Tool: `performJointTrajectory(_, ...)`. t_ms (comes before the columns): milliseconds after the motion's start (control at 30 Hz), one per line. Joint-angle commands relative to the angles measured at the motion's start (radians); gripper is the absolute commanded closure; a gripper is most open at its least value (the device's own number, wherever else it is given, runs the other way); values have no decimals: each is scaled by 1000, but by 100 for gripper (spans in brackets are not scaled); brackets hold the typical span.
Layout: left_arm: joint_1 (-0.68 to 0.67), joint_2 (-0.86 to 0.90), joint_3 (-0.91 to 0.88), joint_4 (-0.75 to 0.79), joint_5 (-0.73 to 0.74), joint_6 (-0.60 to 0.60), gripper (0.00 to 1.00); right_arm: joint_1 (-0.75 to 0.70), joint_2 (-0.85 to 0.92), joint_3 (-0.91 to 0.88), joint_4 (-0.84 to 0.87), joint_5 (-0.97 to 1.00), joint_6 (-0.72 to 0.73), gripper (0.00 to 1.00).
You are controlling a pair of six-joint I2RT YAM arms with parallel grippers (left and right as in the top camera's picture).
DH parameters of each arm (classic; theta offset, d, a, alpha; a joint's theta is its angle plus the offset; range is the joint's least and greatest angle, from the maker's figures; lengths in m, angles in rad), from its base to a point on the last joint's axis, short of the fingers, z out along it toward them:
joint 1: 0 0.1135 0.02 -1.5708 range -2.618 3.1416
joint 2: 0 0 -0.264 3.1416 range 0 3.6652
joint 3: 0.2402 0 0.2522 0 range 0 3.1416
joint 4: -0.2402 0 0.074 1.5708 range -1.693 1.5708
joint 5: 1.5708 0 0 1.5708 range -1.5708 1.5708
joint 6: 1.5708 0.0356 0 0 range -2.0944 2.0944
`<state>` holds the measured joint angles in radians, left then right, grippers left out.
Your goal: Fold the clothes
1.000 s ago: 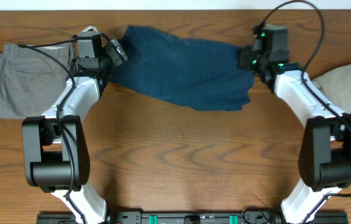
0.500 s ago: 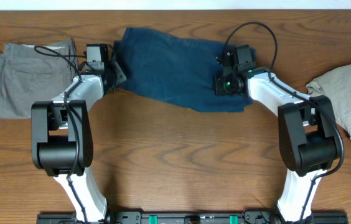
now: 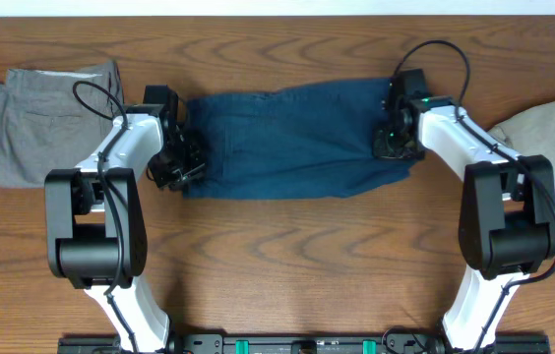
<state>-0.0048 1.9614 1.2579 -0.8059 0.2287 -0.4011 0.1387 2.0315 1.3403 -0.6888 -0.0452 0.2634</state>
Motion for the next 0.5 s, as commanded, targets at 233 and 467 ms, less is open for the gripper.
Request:
performJointTrajectory(233, 10, -187, -27, 24, -78, 87, 9, -17, -206, 44, -6, 26, -20, 52)
performJointTrajectory(467, 9, -113, -45, 86, -79, 88, 6, 24, -268, 44, -35, -175, -25, 51)
